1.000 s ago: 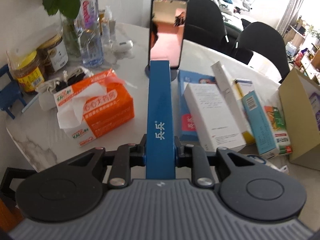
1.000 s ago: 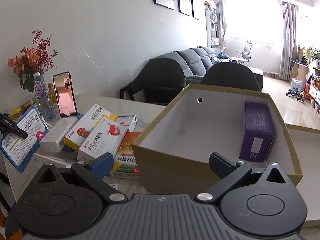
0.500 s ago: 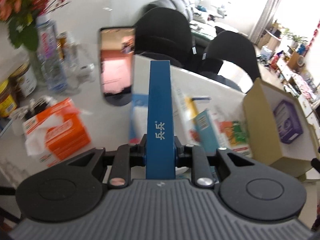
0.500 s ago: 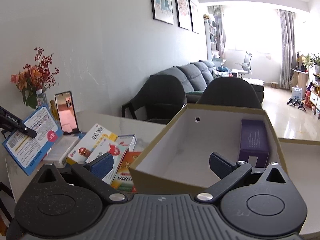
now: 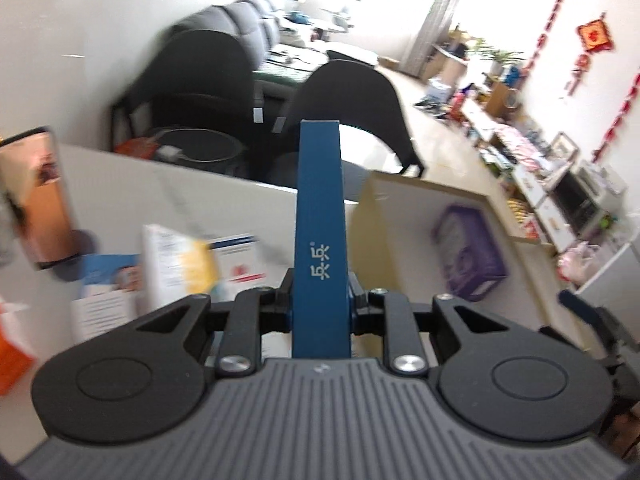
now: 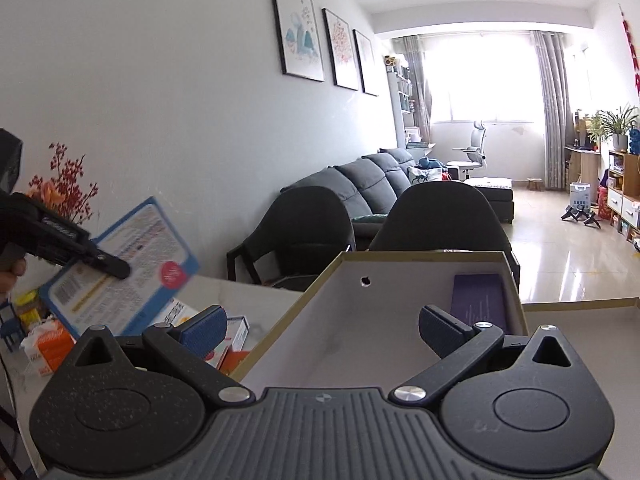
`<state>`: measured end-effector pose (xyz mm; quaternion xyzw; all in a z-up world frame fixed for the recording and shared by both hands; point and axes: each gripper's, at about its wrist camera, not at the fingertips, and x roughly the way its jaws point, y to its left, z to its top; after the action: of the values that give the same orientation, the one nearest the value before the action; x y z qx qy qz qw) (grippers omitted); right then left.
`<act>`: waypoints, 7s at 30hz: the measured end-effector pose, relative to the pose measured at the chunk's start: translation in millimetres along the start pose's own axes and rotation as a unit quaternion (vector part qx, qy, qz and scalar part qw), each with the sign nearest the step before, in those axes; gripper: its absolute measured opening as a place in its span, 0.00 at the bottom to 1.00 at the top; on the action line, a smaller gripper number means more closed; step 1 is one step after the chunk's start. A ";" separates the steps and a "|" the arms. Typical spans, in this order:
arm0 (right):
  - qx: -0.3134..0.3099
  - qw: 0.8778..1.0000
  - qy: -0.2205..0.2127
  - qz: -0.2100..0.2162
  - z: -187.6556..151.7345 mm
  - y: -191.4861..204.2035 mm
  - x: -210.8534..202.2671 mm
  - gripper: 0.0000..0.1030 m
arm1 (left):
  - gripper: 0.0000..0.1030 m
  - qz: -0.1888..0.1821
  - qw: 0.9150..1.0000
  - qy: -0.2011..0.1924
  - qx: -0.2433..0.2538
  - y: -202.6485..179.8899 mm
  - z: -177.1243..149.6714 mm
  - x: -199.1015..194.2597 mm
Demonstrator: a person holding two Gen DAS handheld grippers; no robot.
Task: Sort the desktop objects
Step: 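Carry the tall blue box with the left gripper over the cardboard box, then lower the blue box into the cardboard box and open the left gripper, then push the blue box against the purple box with the right gripper, then move the left tool back to the medicine box pile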
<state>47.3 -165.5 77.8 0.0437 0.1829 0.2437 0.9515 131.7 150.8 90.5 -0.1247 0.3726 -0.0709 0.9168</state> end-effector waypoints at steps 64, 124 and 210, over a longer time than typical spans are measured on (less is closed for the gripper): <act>-0.014 0.992 0.096 -0.079 -8.6 -77.9 62.4 1.00 | 0.39 -0.070 0.986 0.135 0.069 -154.6 28.7 211.8; -0.139 0.955 0.234 -0.115 20.0 -42.2 142.7 0.44 | 0.44 -0.082 0.996 0.030 0.017 -50.5 -49.8 85.5; -0.061 0.991 0.067 -0.096 6.7 29.1 20.0 0.99 | 0.95 0.138 0.986 -0.068 -0.064 93.5 -126.4 -16.3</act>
<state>53.0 -130.4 82.5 -0.0487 0.2340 0.1641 0.9570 34.9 221.9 -12.3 -0.1354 0.3265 0.0892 0.9312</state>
